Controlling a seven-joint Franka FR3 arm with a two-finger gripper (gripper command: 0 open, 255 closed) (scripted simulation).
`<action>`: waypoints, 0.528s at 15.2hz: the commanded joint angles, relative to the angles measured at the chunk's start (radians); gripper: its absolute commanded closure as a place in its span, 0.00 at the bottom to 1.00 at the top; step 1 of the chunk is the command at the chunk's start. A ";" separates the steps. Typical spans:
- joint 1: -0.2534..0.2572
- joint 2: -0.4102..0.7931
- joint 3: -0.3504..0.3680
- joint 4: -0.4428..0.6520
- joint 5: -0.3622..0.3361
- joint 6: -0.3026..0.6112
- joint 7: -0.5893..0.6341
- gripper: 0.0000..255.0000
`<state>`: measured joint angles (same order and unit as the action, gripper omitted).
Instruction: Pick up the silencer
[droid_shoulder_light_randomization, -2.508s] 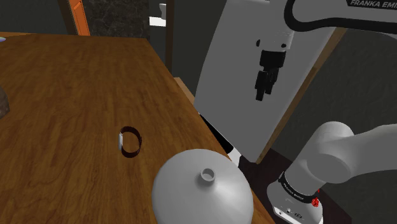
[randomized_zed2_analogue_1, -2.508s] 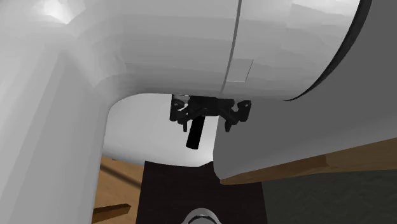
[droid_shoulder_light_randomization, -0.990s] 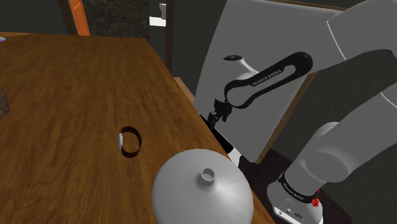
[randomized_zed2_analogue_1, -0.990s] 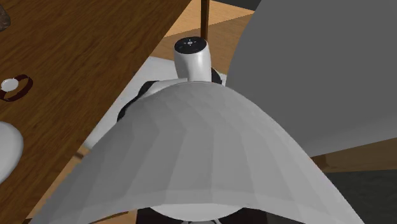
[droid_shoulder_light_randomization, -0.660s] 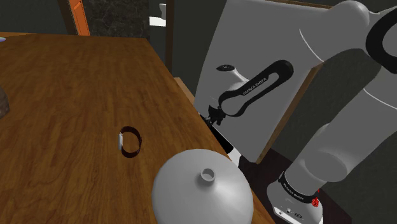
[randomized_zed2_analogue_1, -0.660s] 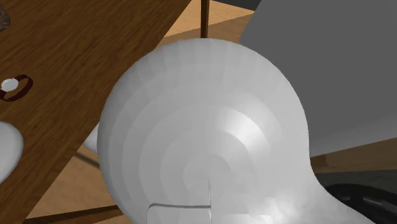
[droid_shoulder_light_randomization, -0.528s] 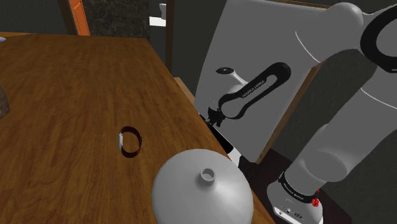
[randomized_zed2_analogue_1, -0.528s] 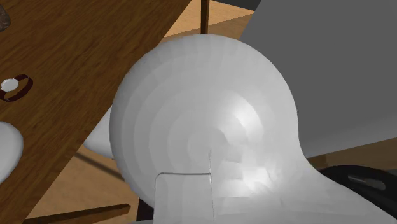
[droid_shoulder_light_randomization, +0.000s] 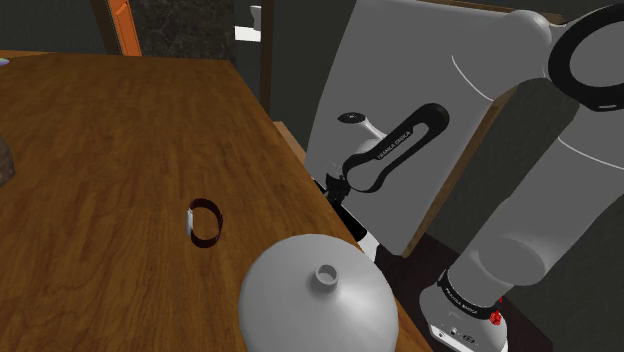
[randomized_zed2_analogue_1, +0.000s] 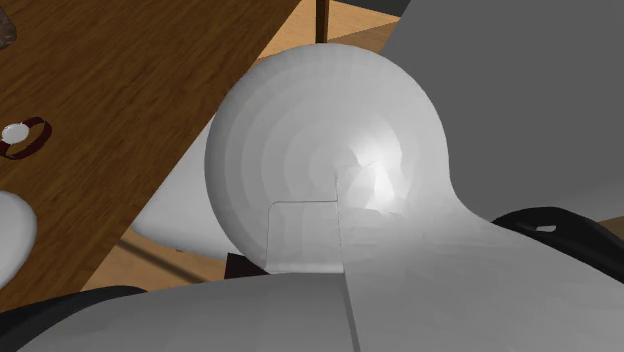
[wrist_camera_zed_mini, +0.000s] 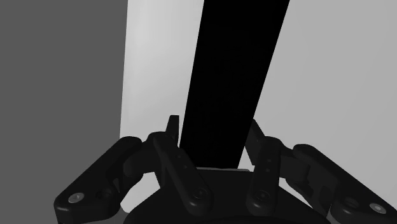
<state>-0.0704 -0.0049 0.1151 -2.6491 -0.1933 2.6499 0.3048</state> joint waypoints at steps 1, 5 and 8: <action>0.000 0.001 0.000 -0.001 -0.001 0.001 0.000 1.00; 0.000 0.001 0.000 -0.001 -0.001 0.001 0.000 1.00; 0.001 -0.014 0.001 0.001 0.009 -0.016 -0.008 1.00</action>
<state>-0.0704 -0.0107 0.1151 -2.6478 -0.1891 2.6425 0.3003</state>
